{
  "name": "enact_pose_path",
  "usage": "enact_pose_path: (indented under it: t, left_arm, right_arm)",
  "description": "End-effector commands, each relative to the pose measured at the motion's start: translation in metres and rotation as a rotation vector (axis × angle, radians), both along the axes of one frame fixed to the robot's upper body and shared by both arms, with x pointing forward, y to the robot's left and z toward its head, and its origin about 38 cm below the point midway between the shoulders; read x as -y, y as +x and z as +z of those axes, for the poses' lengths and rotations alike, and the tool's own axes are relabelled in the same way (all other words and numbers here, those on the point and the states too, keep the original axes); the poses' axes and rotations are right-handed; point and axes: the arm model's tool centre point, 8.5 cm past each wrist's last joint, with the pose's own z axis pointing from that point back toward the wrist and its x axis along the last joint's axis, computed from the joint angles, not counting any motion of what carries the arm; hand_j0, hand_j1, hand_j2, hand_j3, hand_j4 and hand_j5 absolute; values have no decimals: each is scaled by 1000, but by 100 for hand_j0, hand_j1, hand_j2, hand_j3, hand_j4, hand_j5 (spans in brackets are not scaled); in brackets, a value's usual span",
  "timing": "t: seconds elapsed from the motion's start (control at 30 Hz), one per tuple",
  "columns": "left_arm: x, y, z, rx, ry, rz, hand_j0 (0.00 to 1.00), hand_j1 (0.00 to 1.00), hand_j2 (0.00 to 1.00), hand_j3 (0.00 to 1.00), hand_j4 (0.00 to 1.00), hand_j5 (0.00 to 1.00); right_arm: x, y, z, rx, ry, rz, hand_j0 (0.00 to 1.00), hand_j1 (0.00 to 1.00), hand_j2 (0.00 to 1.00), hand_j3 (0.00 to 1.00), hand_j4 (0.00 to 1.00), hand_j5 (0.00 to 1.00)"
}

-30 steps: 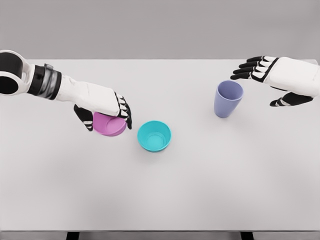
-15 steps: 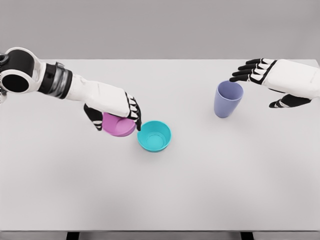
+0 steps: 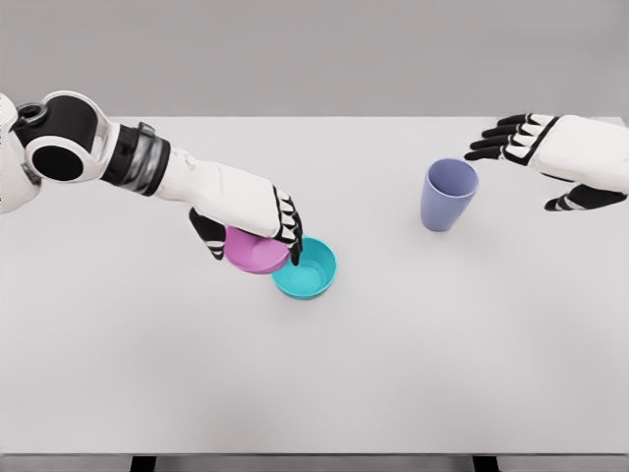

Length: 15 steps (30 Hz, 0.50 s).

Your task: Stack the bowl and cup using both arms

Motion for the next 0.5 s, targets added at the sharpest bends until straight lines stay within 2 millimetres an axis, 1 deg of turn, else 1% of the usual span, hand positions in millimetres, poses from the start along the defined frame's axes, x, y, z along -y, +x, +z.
enact_pose_path:
  t: [0.0,0.03,0.07,0.1,0.13,0.17,0.2,0.23,0.3,0.33,0.37,0.4,0.47]
  left_arm:
    - [6,-1,0,-2,-5,-11,76,76,76,76,76,76]
    - [8,-1,0,0,-3,-15,76,76,76,76,76,76]
    - [12,-2,-2,1,-1,-26,76,76,76,76,76,76]
    - [13,-2,-2,3,1,-28,76,76,76,76,76,76]
    - [17,-2,-3,4,1,-37,76,76,76,76,76,76]
    - [18,-2,-2,6,1,-39,76,76,76,76,76,76]
    - [18,-3,-2,3,-1,-40,76,76,76,76,76,76]
    - [19,-3,-2,5,0,-42,76,76,76,76,76,76]
    - [25,-4,-2,2,-5,-55,76,76,76,76,76,76]
    - [25,-3,-2,2,-5,-53,76,76,76,76,76,76]
    - [27,-4,-2,2,-6,-58,76,76,76,76,76,76]
    - [29,-4,-2,1,-7,-62,76,76,76,76,76,76]
    - [31,-5,-3,1,-8,-68,77,77,77,77,77,77]
  right_arm:
    - [3,0,-2,-1,-32,-14,100,100,100,100,100,100]
    - [9,2,-4,-16,-26,-28,100,100,100,100,100,100]
    - [34,6,-7,-45,-44,-96,100,100,100,100,100,100]
    - [53,5,-3,-56,-82,-144,100,100,100,100,100,100]
    - [71,2,6,-65,-139,-183,100,100,100,100,100,100]
    - [71,-1,4,-80,-178,-174,100,100,100,100,100,100]
    - [64,-1,4,-78,-187,-152,100,100,100,100,100,100]
    - [45,1,10,-56,-209,-97,100,100,100,100,100,100]
    - [31,1,24,-15,-219,-57,100,100,100,100,100,100]
    - [29,2,24,-11,-214,-52,100,100,100,100,100,100]
    - [26,5,30,4,-204,-47,100,100,100,100,100,100]
    - [16,8,23,-2,-179,-23,100,100,100,100,100,100]
    - [13,9,24,3,-172,-17,100,100,100,100,100,100]
